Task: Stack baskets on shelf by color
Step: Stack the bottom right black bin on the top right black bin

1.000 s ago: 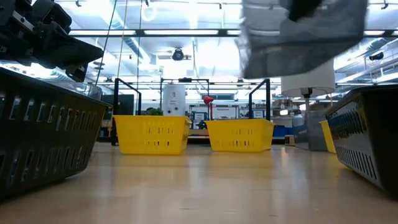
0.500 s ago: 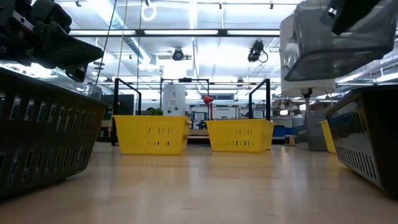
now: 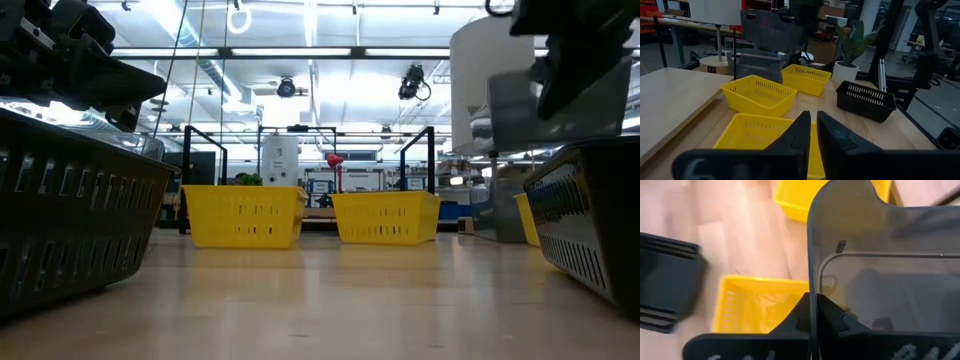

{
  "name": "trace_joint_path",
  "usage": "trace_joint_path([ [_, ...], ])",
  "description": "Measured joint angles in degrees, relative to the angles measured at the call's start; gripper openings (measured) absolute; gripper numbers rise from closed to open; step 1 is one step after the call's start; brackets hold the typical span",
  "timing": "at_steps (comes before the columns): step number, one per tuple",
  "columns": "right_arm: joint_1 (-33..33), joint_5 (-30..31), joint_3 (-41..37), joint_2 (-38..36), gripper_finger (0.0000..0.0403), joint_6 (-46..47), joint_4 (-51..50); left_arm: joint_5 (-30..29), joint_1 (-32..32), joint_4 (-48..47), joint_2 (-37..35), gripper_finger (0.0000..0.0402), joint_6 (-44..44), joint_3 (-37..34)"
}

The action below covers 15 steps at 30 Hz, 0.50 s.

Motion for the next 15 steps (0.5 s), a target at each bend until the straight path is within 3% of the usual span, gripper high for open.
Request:
trace_joint_path([
  [15, -8.88, 1.06, -4.37, 0.07, 0.0009, -7.94, -0.97, 0.02, 0.00, -0.01, 0.01, 0.0030, 0.00, 0.01],
])
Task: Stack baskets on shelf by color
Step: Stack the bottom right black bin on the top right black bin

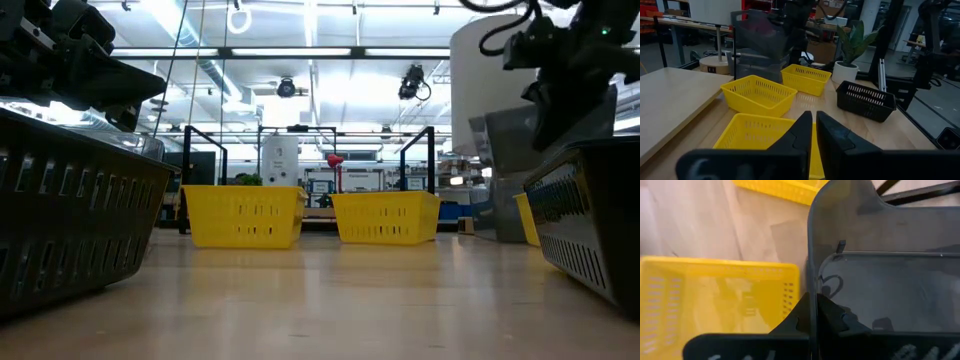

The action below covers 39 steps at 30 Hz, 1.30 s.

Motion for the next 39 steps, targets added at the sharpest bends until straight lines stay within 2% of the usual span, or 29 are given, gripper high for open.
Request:
trace_joint_path([
  [13, -0.31, 0.48, -0.16, 1.42, 0.0009, 0.02, 1.04, -0.01, -0.01, -0.02, -0.01, 0.0032, 0.00, -0.01],
  [25, -0.31, 0.88, -0.14, 8.82, 0.0012, 2.65, 2.20, -0.01, 0.00, -0.02, -0.02, 0.0038, 0.00, -0.01],
  [39, 3.00, -6.13, -0.05, 10.96, 0.0012, 17.08, 12.92, -0.02, -0.01, -0.02, 0.00, 0.0030, 0.00, 0.00],
])
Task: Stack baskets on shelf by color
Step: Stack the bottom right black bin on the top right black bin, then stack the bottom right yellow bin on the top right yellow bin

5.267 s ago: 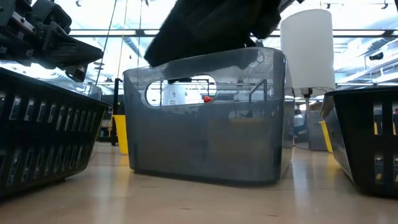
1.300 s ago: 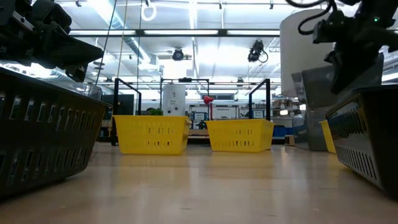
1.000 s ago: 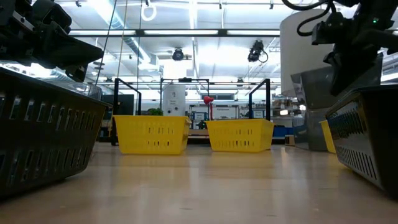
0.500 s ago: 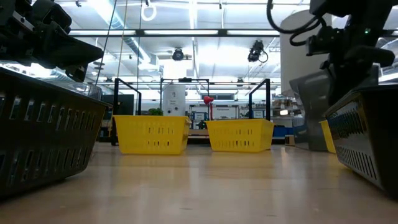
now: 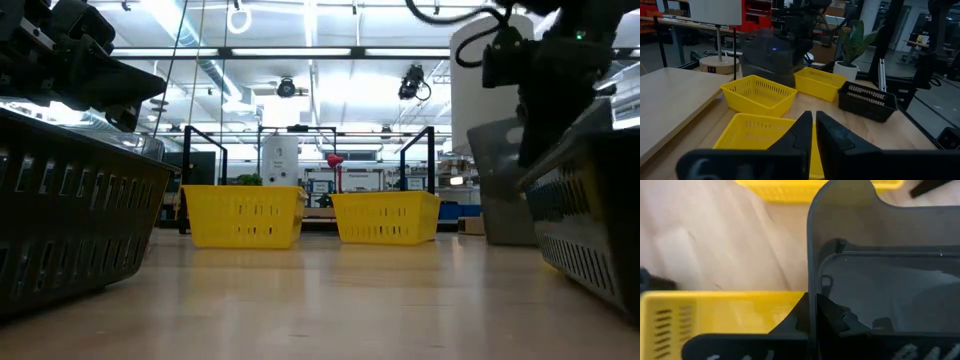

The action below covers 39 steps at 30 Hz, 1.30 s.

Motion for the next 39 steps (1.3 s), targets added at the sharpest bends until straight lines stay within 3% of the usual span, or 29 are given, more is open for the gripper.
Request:
trace_joint_path([
  [7, 4.69, 0.57, 0.00, 0.39, 0.0012, 6.26, 7.14, 0.00, 0.02, -0.02, -0.01, 0.0040, 0.00, -0.01],
  [16, 7.00, 1.64, 0.21, 5.70, 0.0015, 7.20, 7.38, 0.00, 0.00, -0.02, -0.02, 0.0033, 0.00, 0.00],
  [23, 6.92, -0.41, 0.00, 7.06, 0.0062, 7.70, 11.78, 0.02, 0.02, -0.02, -0.02, 0.0033, 0.00, 0.00],
  [30, 6.94, -1.79, 3.93, 7.06, 0.0121, 9.05, 9.11, 0.02, 0.00, -0.02, -0.02, 0.0039, 0.00, 0.00],
  [35, 7.03, 0.24, 8.60, 7.04, 0.0132, 8.89, 3.22, 0.02, 0.00, -0.02, 0.00, 0.0032, 0.00, 0.00],
  [39, 8.40, 1.26, 11.08, 7.71, 0.0132, 8.08, 4.60, 0.00, 0.00, -0.01, -0.02, 0.0028, 0.00, -0.01],
])
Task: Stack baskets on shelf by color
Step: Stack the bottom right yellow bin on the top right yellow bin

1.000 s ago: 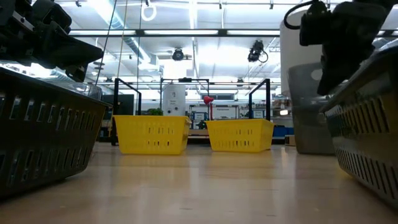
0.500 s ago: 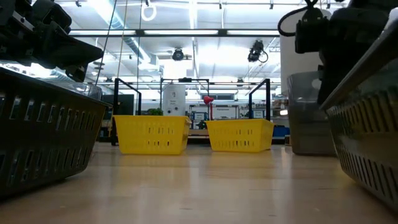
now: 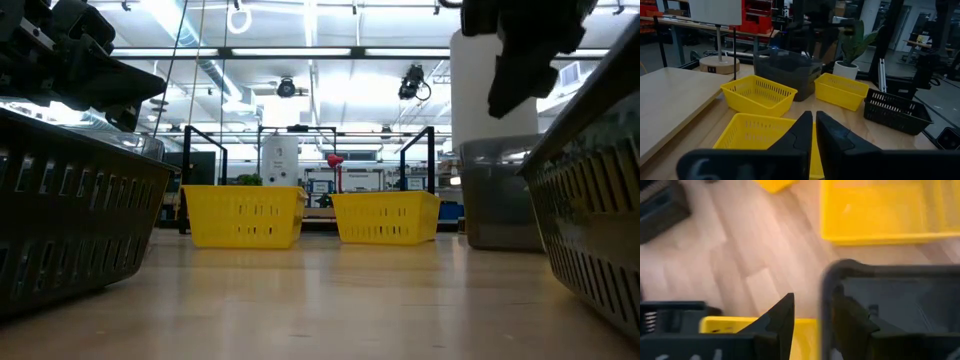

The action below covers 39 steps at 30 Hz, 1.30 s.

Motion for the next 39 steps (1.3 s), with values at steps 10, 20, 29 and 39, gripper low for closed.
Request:
trace_joint_path([
  [10, 6.37, -4.19, 13.72, 17.26, 0.0132, -7.91, -5.05, 0.01, 0.01, -0.01, 0.02, 0.0040, 0.00, 0.01],
  [20, 7.96, -8.93, 29.25, 33.65, 0.0132, -31.78, -22.75, 0.00, 0.02, -0.01, 0.02, 0.0032, 0.02, 0.01],
  [29, 7.92, -7.14, 32.06, 39.92, 0.0132, -48.20, -25.39, 0.00, 0.00, -0.02, 0.02, 0.0037, 0.00, 0.01],
  [39, 8.21, -5.68, 31.91, 42.18, 0.0112, -56.14, -25.25, 0.02, 0.00, -0.05, 0.00, 0.0031, 0.00, 0.01],
])
